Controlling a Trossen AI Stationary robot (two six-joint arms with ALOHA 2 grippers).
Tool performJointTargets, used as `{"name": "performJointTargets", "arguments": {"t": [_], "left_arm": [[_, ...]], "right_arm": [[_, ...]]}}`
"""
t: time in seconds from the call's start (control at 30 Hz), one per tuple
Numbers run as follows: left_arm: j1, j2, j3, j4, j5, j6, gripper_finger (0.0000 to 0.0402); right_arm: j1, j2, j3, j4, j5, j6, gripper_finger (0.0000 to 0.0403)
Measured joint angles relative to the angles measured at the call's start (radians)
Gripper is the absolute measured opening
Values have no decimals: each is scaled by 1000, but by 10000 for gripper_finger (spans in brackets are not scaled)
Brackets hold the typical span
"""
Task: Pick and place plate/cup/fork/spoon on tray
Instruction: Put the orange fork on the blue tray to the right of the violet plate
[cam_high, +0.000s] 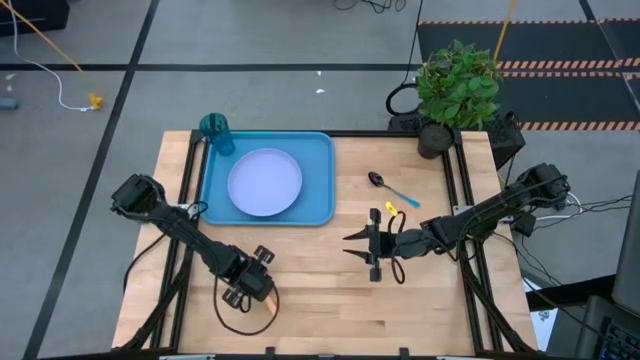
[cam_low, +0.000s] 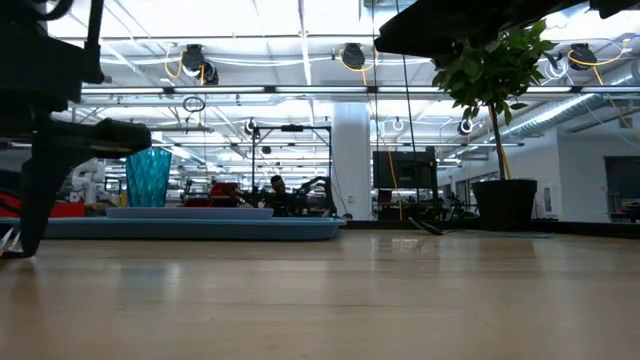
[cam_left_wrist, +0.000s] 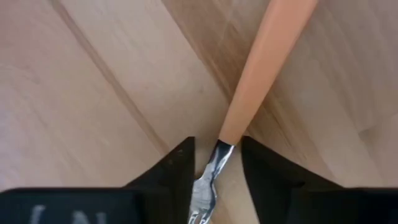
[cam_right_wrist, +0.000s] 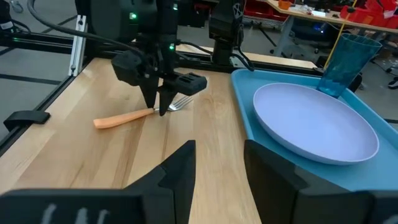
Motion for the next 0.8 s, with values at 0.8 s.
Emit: {"name": "performJointTargets", "arguments": {"t": [0.8], "left_arm": [[130, -35, -40, 318, -210, 12, 27]], "right_arm": [[-19, 237, 40, 230, 111, 49, 130]]}}
